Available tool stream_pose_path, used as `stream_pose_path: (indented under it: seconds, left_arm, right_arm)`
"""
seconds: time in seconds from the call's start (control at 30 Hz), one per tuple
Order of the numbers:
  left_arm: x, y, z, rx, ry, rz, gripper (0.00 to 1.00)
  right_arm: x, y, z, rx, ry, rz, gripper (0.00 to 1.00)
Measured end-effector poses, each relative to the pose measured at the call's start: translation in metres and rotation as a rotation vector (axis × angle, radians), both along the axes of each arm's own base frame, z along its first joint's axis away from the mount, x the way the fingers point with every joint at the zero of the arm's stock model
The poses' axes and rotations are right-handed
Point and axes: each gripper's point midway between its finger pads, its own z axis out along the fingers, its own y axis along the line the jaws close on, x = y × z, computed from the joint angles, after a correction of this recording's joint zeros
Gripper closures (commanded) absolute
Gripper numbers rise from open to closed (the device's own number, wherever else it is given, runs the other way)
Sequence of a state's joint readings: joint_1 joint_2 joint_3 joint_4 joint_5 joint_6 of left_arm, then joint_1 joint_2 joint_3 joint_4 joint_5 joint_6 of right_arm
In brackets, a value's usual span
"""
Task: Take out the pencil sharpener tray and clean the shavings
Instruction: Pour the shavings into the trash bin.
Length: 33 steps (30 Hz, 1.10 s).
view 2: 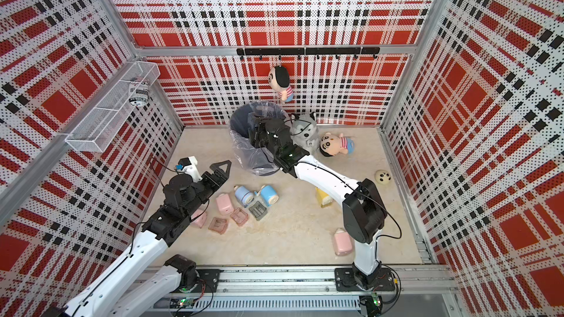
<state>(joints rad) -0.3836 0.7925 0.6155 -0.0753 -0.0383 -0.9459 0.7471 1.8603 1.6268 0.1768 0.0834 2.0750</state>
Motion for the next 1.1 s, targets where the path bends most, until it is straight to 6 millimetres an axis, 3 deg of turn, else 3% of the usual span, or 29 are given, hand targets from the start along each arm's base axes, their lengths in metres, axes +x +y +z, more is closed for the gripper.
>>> stream_pose_path:
  seconds: [0.23, 0.4, 0.6, 0.87, 1.0, 1.1]
  left_arm:
    - [-0.002, -0.002, 0.003, -0.003, -0.01, -0.008, 0.02]
    - [-0.007, -0.018, 0.005, 0.014, -0.02, -0.04, 0.02]
    - [-0.009, -0.036, 0.001, 0.042, -0.014, -0.066, 0.02]
    - [-0.01, -0.033, 0.005, 0.057, -0.032, -0.046, 0.02]
    - [-0.014, -0.027, 0.017, 0.045, -0.069, -0.029, 0.02]
    - [-0.016, -0.024, 0.022, 0.04, -0.087, -0.02, 0.02]
  right_arm:
    - [-0.002, 0.001, 0.016, 0.012, 0.007, 0.002, 0.61]
    - [-0.004, -0.003, 0.026, 0.027, -0.008, -0.004, 0.61]
    - [-0.008, -0.007, -0.009, -0.008, 0.037, -0.004, 0.61]
    - [-0.01, -0.004, -0.01, -0.001, 0.033, 0.013, 0.61]
    - [-0.009, -0.003, 0.001, -0.001, 0.033, 0.015, 0.61]
    - [-0.008, -0.002, 0.023, 0.025, 0.005, 0.016, 0.61]
